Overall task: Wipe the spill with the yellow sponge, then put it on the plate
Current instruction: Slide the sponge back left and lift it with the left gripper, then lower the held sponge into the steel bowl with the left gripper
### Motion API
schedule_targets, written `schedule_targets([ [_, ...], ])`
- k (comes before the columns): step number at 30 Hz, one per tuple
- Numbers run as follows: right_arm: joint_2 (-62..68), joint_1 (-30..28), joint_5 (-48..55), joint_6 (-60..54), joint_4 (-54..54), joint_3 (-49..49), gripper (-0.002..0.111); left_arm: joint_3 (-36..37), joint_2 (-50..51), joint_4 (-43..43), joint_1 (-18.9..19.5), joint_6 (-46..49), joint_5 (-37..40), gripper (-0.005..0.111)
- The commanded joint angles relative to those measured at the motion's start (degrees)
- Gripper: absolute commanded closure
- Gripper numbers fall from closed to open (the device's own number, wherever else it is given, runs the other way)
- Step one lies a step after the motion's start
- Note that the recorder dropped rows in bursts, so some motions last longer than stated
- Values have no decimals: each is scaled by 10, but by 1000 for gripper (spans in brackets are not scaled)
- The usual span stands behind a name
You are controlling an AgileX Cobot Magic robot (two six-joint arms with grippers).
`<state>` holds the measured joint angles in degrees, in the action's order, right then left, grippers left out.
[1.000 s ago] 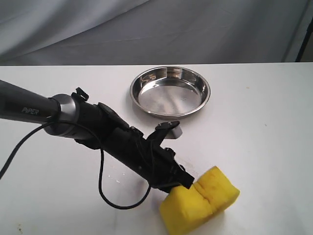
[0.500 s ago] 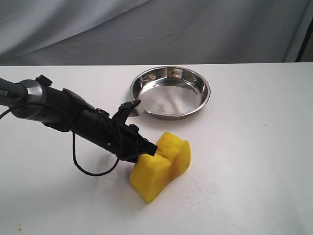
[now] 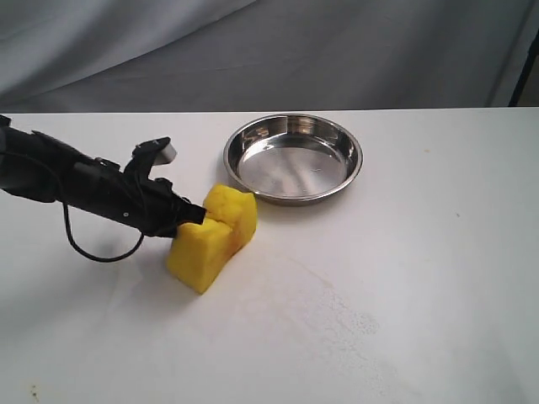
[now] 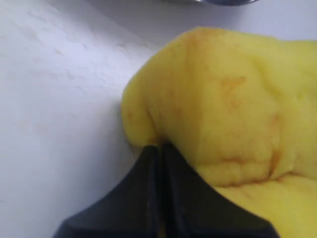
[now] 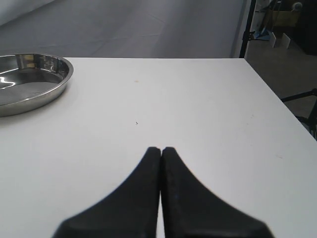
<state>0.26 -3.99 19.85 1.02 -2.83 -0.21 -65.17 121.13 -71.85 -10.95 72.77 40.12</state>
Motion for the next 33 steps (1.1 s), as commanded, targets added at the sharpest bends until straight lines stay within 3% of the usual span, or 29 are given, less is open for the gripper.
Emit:
schedule_targets([
  [1, -3, 0, -2, -6, 3, 2, 108, 1, -56, -18, 7, 59, -30, 107],
  [8, -3, 0, -2, -6, 3, 2, 108, 1, -133, -151, 7, 149, 26, 107],
  [15, -3, 0, -2, -6, 3, 2, 108, 1, -148, -268, 7, 239, 64, 107],
  [21, -3, 0, -2, -6, 3, 2, 108, -13, -140, -281, 3, 297, 62, 107],
  [28, -3, 0, -2, -6, 3, 2, 108, -111, -49, -281, -70, 355, -68, 107],
  [33, -3, 0, -2, -6, 3, 2, 108, -254, 43, -281, -108, 368, -191, 107],
])
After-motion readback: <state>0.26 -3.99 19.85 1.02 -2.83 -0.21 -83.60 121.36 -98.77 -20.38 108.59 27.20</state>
